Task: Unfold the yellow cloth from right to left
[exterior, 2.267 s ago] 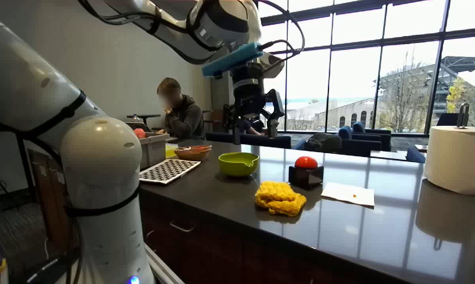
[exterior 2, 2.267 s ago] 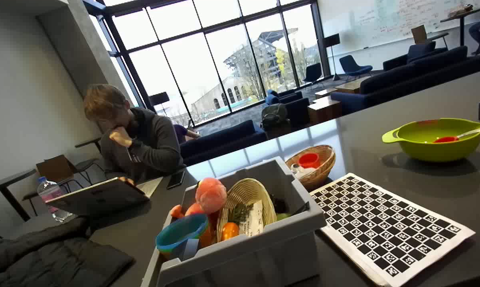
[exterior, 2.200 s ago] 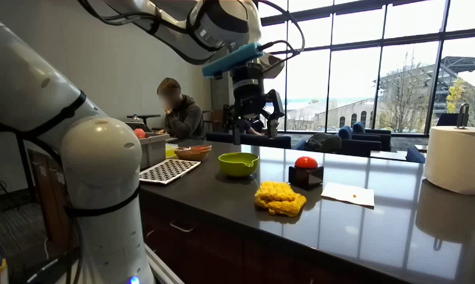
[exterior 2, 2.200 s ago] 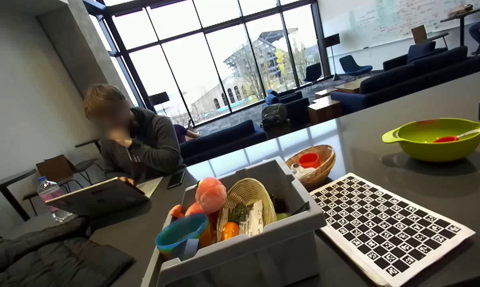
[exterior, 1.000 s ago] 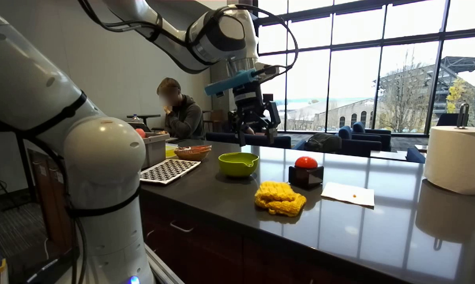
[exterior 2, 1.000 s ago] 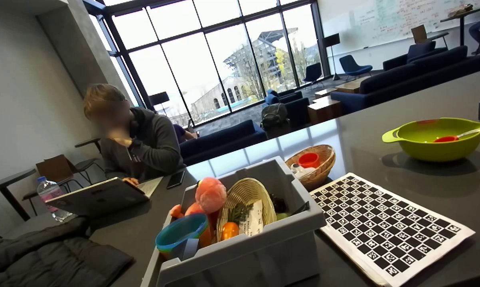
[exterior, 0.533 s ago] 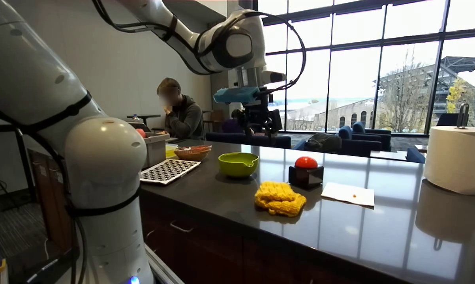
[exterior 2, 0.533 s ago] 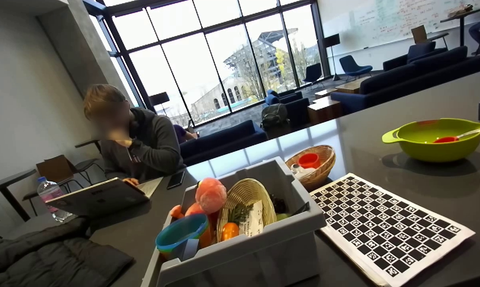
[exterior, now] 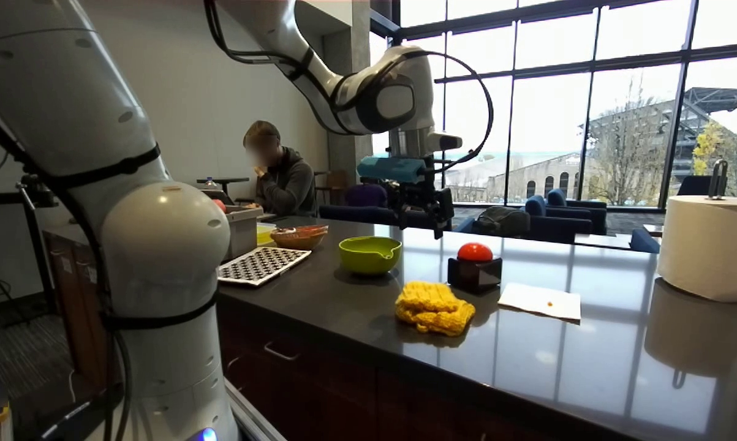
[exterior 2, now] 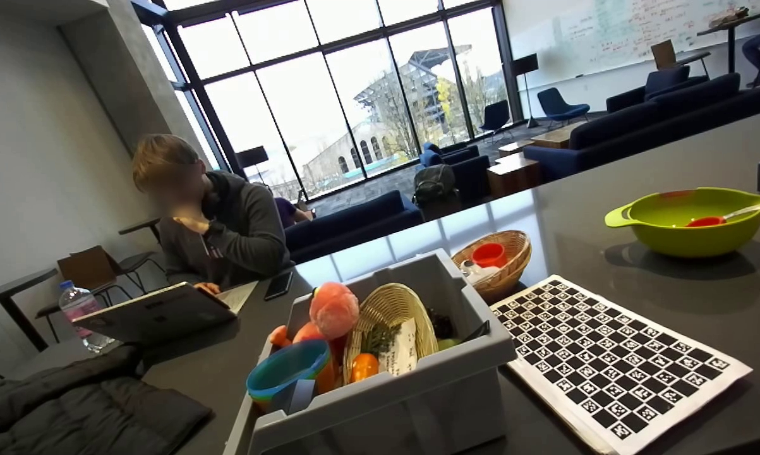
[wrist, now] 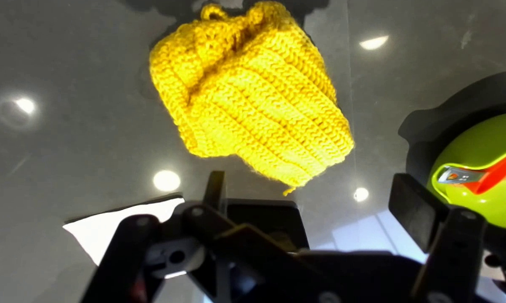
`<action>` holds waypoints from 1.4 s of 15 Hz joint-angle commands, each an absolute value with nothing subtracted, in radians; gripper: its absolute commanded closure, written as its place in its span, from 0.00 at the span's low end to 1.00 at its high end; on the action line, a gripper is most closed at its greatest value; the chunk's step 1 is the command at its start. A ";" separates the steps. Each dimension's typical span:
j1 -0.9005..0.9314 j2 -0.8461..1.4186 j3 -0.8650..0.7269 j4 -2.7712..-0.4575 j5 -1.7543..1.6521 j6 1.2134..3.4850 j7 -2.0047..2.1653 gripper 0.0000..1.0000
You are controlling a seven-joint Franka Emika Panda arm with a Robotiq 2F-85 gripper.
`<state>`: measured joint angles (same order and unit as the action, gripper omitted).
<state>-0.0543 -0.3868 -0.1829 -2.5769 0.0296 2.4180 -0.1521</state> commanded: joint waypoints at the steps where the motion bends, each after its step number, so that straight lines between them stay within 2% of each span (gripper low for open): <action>1: -0.069 -0.263 -0.182 -2.498 0.032 2.434 -0.169 0.00; 9: -0.104 -0.072 -0.190 -2.428 0.061 2.430 -0.182 0.00; 20: -0.126 0.071 -0.162 -2.339 0.162 2.359 -0.192 0.00; 21: -0.134 0.083 -0.165 -2.398 0.172 2.415 -0.216 0.00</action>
